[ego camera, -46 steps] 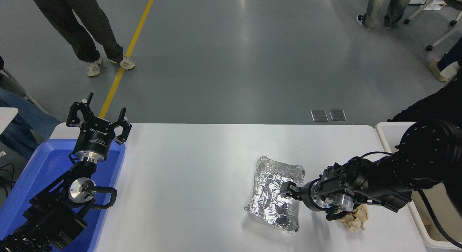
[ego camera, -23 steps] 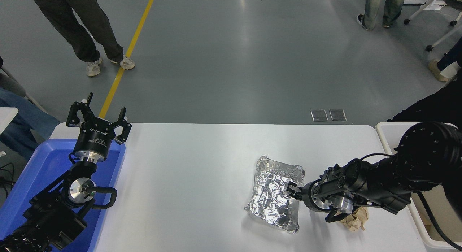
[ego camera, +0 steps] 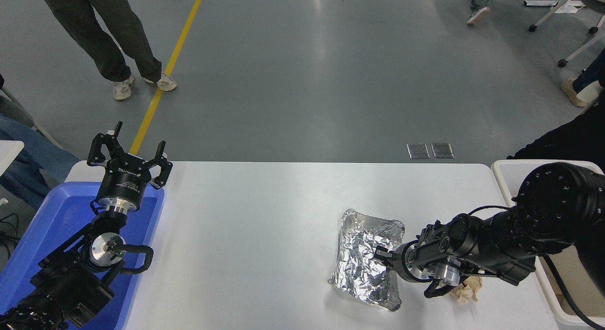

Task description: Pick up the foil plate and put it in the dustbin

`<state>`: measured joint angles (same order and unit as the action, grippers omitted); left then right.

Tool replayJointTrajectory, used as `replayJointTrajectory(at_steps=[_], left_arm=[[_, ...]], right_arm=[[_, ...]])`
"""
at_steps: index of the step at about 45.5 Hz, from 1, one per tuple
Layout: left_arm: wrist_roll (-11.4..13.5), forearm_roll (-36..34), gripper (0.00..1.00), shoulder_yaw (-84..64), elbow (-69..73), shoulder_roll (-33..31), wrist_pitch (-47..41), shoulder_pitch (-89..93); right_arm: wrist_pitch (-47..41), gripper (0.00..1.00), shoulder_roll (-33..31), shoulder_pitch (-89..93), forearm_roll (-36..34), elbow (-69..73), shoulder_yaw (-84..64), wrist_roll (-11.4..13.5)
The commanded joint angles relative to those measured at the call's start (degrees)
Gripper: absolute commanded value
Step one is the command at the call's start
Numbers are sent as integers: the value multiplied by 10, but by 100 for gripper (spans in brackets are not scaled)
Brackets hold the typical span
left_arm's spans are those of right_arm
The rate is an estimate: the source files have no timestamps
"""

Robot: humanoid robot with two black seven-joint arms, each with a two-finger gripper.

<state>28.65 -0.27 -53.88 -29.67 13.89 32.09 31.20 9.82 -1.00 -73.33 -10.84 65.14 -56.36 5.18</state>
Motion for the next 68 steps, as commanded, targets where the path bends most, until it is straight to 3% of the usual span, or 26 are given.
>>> replayJointTrajectory(at_steps=[1, 19, 39, 53, 68], left_arm=[[0, 0, 98, 0, 0, 0, 0, 0], [0, 0, 98, 0, 0, 0, 1, 0], [0, 0, 98, 0, 0, 0, 0, 0], [0, 0, 98, 0, 0, 0, 1, 0], [0, 0, 98, 0, 0, 0, 0, 0]], right_arm=[[-2, 0, -1, -8, 1, 9, 8, 0], [-38, 0, -76, -149, 1, 94, 2, 0], [-199, 0, -191, -392, -1, 167, -8, 0], [-287, 0, -225, -528, -1, 181, -43, 0], [-324, 0, -249, -578, -1, 182, -60, 0]])
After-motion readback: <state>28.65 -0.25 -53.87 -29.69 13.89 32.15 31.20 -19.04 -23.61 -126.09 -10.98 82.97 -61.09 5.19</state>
